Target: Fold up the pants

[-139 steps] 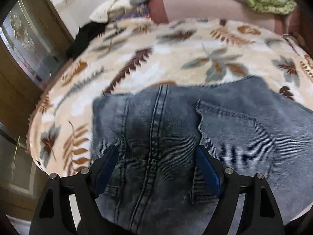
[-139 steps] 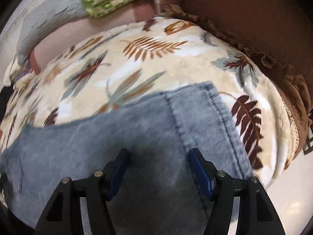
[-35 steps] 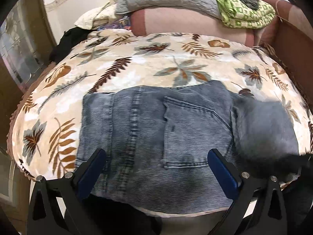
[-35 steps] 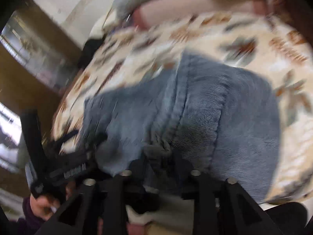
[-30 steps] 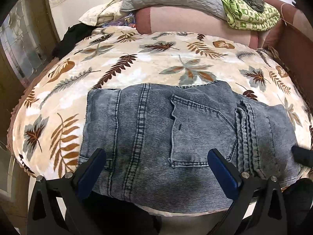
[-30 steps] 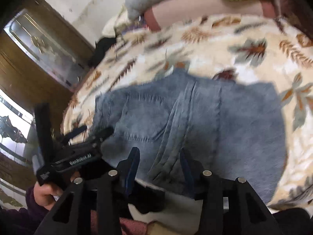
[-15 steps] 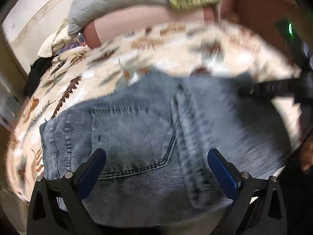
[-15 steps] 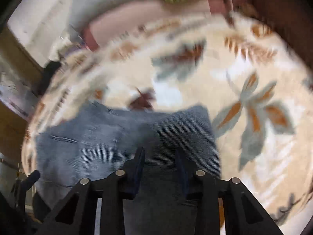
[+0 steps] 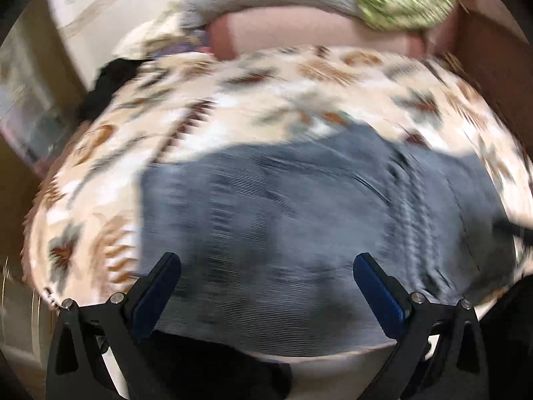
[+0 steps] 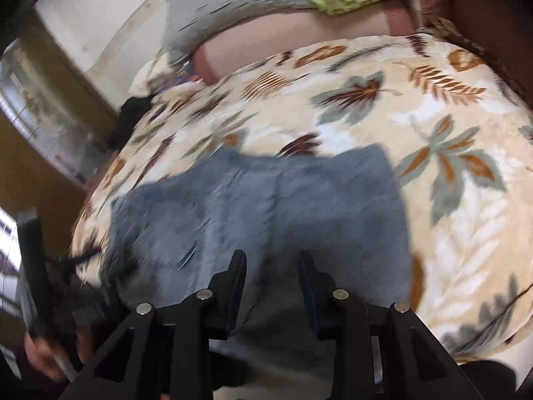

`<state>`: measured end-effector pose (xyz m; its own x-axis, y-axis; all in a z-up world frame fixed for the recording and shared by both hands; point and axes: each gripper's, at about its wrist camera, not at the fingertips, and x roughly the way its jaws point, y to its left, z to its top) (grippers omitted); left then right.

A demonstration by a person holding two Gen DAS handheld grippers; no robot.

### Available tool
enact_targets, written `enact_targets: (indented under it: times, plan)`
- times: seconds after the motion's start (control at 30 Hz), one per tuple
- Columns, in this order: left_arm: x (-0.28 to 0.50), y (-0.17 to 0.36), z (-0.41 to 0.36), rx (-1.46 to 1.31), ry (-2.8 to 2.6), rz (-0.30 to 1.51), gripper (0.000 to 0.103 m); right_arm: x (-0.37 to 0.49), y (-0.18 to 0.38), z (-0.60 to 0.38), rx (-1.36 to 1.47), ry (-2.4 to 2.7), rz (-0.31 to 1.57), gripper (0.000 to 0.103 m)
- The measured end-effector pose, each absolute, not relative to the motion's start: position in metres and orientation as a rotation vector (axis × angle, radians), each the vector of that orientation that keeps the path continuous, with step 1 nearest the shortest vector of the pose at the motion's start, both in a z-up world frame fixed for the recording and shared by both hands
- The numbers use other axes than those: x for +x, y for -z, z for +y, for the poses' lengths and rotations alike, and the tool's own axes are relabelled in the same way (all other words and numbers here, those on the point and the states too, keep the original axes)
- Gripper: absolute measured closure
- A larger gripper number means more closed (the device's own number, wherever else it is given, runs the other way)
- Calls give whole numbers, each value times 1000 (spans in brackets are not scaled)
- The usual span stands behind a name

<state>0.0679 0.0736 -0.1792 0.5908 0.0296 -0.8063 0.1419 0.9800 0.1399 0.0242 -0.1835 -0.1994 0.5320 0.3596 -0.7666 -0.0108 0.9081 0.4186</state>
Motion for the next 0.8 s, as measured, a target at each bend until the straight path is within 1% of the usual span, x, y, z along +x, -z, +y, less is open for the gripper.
enact_targets:
  times: [0.13,0.23,0.33,0.43,0.5,0.57,0.6,0.63,0.8]
  plan:
    - [73,150,137,125,-109,864,0,25,235,-154,341,-244,1108,67]
    - [71,145,173,108,-191,857,0,29,234,-147,341,-236,1108,66]
    - [68,151,195,120,-228,871,0,43,214,-138,331,-284,1074,66]
    - [71,170,209,134,-251,935,0,62,205,-121,292,-298,1055,66]
    - [70,178,220,102,-253,962,0,74,209,-109,285,-312,1050,66]
    - [72,184,229,46,-224,992,0,87,230,-95,258,-305,1112,64]
    - [72,187,232,12,-198,1015,0,88,236,-94,242,-288,1109,64]
    - [74,190,236,-18,-182,1031,0,86,233,-91,228,-276,1071,64]
    - [80,197,248,-115,-136,1055,0,78,216,-86,288,-336,1036,63]
